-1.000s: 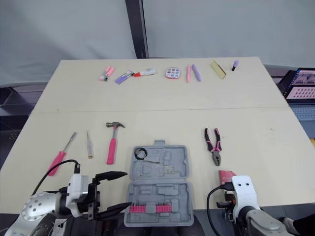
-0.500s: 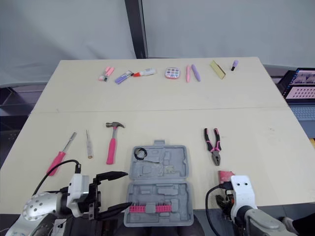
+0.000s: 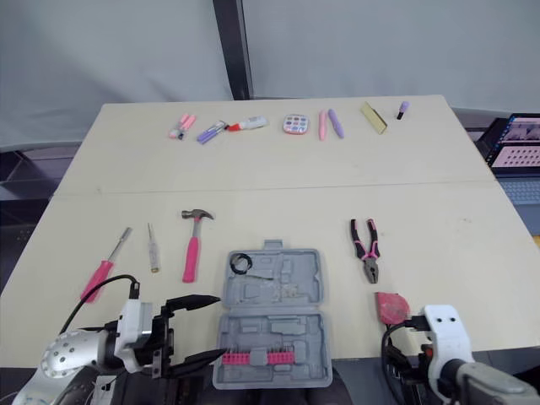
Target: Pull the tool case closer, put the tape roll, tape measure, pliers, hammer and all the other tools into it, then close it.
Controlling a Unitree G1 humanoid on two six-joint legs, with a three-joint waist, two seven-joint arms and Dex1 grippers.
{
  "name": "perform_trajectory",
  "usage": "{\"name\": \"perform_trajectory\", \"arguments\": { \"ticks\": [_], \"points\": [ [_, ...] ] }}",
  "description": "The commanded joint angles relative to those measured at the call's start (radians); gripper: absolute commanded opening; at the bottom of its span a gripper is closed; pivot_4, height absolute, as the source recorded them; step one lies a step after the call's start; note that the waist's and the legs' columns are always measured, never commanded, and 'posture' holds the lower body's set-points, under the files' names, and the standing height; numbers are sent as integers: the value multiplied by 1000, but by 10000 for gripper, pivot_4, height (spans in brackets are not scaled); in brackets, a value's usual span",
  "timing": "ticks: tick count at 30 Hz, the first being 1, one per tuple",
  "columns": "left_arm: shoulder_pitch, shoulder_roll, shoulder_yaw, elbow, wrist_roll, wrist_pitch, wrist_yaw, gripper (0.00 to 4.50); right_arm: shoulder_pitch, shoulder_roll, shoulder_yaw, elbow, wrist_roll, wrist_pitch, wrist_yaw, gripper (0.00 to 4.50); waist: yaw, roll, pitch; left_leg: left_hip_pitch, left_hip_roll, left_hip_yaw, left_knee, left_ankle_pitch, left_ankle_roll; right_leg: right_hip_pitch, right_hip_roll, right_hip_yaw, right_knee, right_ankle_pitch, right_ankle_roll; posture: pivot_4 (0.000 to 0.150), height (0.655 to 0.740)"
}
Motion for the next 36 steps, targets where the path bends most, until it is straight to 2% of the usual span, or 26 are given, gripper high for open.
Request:
{"name": "perform_trajectory", "arguments": {
  "ticks": [1, 4, 8, 12, 17, 20, 27, 36],
  "points": [
    [-9, 14, -4, -12, -16, -24, -40, 45000, 75, -137, -62, 41, 106, -188, 291, 44714, 1, 1, 0, 0, 0, 0, 0, 0, 0, 0, 0, 0, 0, 0, 0, 1500, 7400],
    [-26, 38, -8, -9, -19, -20, -73, 45000, 137, -232, -91, 115, 80, -452, 484, 44714, 2, 0, 1, 0, 0, 1, 0, 0, 1, 2, 0, -1, -1, 0, 0, 1500, 7400],
    [-67, 45, -2, -5, -31, -19, -93, 45000, 124, -303, -34, 257, -29, -787, 616, 44714, 2, -1, 0, 1, 0, 1, 2, 0, 2, 3, 0, -1, -1, 0, 0, 1500, 7400],
    [-108, 46, -9, -3, -29, -6, -96, 45000, -1, -352, 106, 485, -168, -1207, 753, 44714, 0, -1, 0, 1, 0, 1, 2, 0, 2, 3, 0, -1, -1, 0, 1, 1500, 7400],
    [-116, 47, -18, -9, -18, -13, -102, 45000, -167, -387, 256, 739, -298, -1525, 821, 44714, -1, -1, 0, 0, 1, 1, 2, 0, 2, 2, 1, -2, 1, 0, 1, 1500, 7400],
    [-102, 56, -15, -19, -20, -19, -110, 45000, -277, -396, 334, 866, -328, -1618, 858, 44714, -1, -1, 0, 0, 1, 2, 3, 0, 2, 2, 0, -1, 0, 0, 1, 1500, 7400],
    [-97, 52, -20, -20, -3, -38, -102, 45000, -423, -403, 440, 1063, -371, -1750, 903, 44714, 2, 0, 0, 0, 1, 1, 4, 0, 2, 2, 0, -2, 0, 0, 1, 1500, 7400],
    [-66, 55, -15, -33, 0, -52, -87, 45000, -451, -411, 493, 1130, -378, -1812, 919, 44714, 2, 0, 0, 0, 1, 1, 4, 0, 2, 1, 0, -2, 0, 0, 1, 1500, 7400]
  ]
}}
